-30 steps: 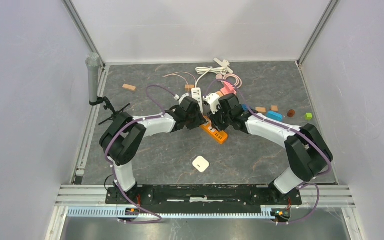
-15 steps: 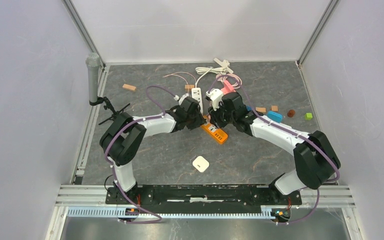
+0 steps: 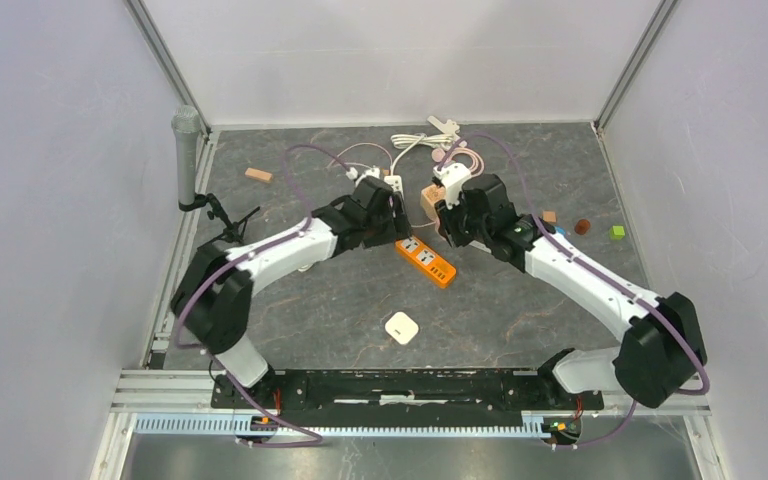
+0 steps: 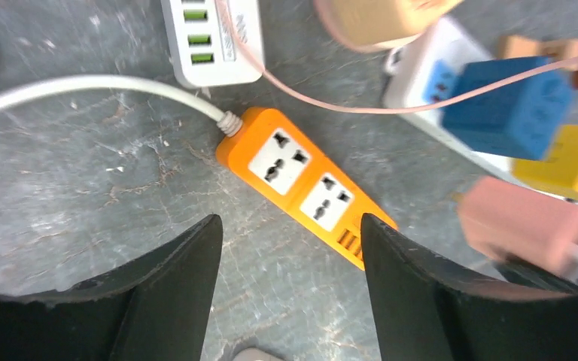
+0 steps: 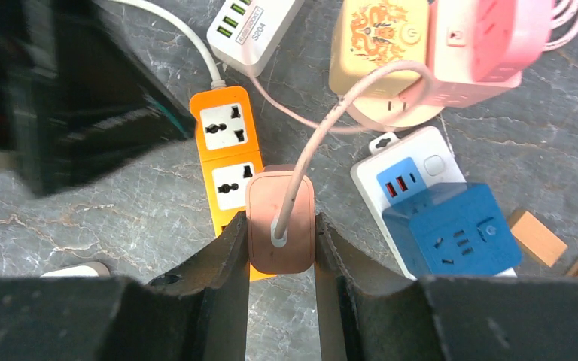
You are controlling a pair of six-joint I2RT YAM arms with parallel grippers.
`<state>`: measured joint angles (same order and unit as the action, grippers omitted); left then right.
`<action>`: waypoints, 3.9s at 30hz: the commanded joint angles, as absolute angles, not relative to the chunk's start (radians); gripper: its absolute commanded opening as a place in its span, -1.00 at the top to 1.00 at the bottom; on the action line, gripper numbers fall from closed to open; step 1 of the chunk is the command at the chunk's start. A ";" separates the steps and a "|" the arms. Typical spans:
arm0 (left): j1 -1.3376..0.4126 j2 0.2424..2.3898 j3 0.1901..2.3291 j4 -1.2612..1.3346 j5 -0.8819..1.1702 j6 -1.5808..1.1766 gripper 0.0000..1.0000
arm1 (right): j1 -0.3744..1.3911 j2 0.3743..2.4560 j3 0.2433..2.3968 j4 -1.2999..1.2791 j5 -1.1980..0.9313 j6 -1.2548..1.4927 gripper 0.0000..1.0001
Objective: Pull the plug off the socket
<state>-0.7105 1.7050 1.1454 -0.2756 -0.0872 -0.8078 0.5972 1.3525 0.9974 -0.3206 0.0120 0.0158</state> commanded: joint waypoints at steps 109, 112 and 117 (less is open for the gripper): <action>-0.656 1.746 1.356 -0.192 0.303 -0.661 -0.89 | 0.367 1.597 1.085 -0.466 0.474 0.550 -0.68; -0.666 1.785 1.373 -0.183 0.310 -0.672 -0.83 | 0.370 1.600 1.072 -0.422 0.428 0.540 -0.36; -0.683 1.874 1.432 -0.181 0.308 -0.709 -0.71 | 0.384 1.611 1.084 -0.426 0.407 0.521 -0.02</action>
